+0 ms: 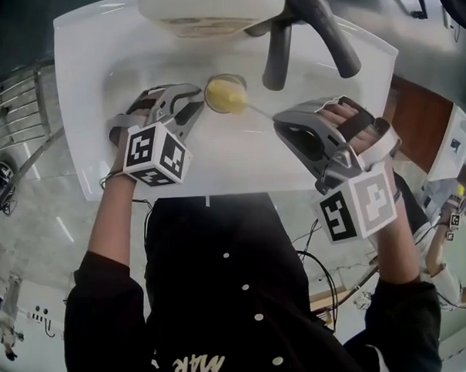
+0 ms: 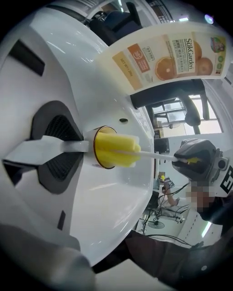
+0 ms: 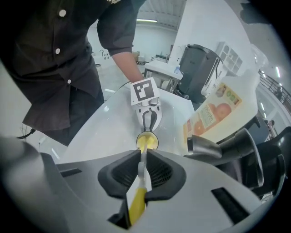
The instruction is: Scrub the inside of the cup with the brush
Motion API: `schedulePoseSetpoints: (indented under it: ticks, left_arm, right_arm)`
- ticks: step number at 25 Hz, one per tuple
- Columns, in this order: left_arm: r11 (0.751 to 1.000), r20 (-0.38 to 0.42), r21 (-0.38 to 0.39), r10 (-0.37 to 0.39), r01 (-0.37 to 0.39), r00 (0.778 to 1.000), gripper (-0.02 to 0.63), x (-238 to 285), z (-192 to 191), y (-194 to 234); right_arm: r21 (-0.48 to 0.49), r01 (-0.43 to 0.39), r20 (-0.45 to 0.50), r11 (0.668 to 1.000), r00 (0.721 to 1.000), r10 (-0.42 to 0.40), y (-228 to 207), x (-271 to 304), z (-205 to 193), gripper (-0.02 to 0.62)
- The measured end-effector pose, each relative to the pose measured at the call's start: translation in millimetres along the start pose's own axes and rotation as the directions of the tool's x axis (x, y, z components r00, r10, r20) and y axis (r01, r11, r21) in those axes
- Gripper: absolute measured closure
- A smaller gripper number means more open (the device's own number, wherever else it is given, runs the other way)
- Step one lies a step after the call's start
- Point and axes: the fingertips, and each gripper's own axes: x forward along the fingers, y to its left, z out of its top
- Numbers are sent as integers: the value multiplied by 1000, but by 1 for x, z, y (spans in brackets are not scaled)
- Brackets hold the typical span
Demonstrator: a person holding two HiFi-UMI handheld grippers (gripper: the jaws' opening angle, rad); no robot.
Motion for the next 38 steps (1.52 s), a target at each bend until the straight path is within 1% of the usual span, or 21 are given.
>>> schedulePoseSetpoints:
  ticks: [3, 7, 9, 11, 13, 14, 16, 17, 19, 20, 21, 22, 23, 24, 26, 29, 32, 34, 35, 36, 38]
  left_arm:
    - [1000, -2, -22, -6, 6, 1000, 514, 0, -1, -1]
    - [999, -3, -34, -9, 9, 1000, 514, -1, 0, -2]
    - [999, 3, -45, -12, 12, 1000, 514, -2, 3, -4]
    - [999, 11, -51, -8, 9, 1000, 514, -2, 7, -7]
    - [999, 5, -52, 0, 0, 1000, 514, -2, 8, -8]
    - [998, 1, -57, 3, -3, 1000, 514, -2, 7, -8]
    - [997, -5, -72, 11, -12, 1000, 515, -2, 5, -8]
    - [997, -9, -76, 17, -18, 1000, 515, -3, 4, -8]
    - [996, -14, -81, 25, -26, 1000, 515, -2, 4, -8]
    - [996, -15, -84, 26, -27, 1000, 515, -2, 4, -7]
    - [996, -17, -87, 25, -27, 1000, 515, -2, 3, -8]
    - [996, -19, -89, 26, -27, 999, 515, -3, 3, -8]
    - [996, -22, -89, 26, -28, 999, 515, -3, 3, -9]
    - [996, -25, -88, 28, -30, 999, 515, -3, 3, -10]
    - [996, -33, -83, 32, -35, 999, 515, -4, 4, -12]
    - [996, -48, -71, 41, -44, 998, 517, -4, 4, -13]
    - [997, -51, -58, 44, -47, 998, 517, -4, 6, -14]
    - [997, -56, -55, 47, -50, 997, 517, -4, 6, -14]
    - [997, -59, -55, 48, -51, 997, 517, -3, 6, -14]
    - [997, -61, -56, 48, -52, 997, 517, -3, 6, -14]
    - [997, -67, -55, 49, -53, 997, 517, -3, 5, -12]
  right_arm:
    - [-89, -25, -43, 996, 999, 21, -3, 7, 4, 541]
    - [-231, -59, -89, 971, 995, 39, -3, 24, 9, 542]
    - [-251, -74, -100, 965, 994, 50, 1, 32, 8, 541]
    - [-230, -89, -106, 969, 992, 66, 6, 40, 5, 541]
    - [-171, -74, -88, 983, 994, 60, 6, 44, 3, 541]
    - [-118, -67, -72, 991, 996, 59, 5, 45, 2, 541]
    - [29, -61, -32, 998, 998, 62, 2, 46, -2, 541]
    - [110, -60, -9, 992, 998, 61, 0, 46, -4, 541]
    - [263, -57, 34, 963, 998, 50, -2, 46, -9, 541]
    - [337, -56, 53, 940, 998, 41, -3, 46, -11, 541]
    - [415, -59, 73, 908, 997, 31, -3, 46, -13, 541]
    - [497, -65, 93, 865, 995, 21, -3, 46, -15, 541]
    - [580, -76, 115, 811, 993, 11, -3, 46, -17, 541]
    - [659, -89, 134, 746, 991, 0, -3, 46, -20, 540]
    - [795, -118, 165, 596, 986, -24, -1, 45, -27, 540]
    - [919, -163, 202, 360, 977, -73, 2, 46, -36, 539]
    - [970, -207, 223, 124, 967, -128, 7, 45, -40, 537]
    - [971, -236, 228, -32, 959, -168, 11, 44, -43, 537]
    - [960, -253, 228, -117, 955, -190, 12, 44, -44, 536]
    - [939, -271, 225, -214, 950, -217, 13, 44, -47, 536]
    - [851, -309, 205, -425, 940, -271, 16, 44, -51, 535]
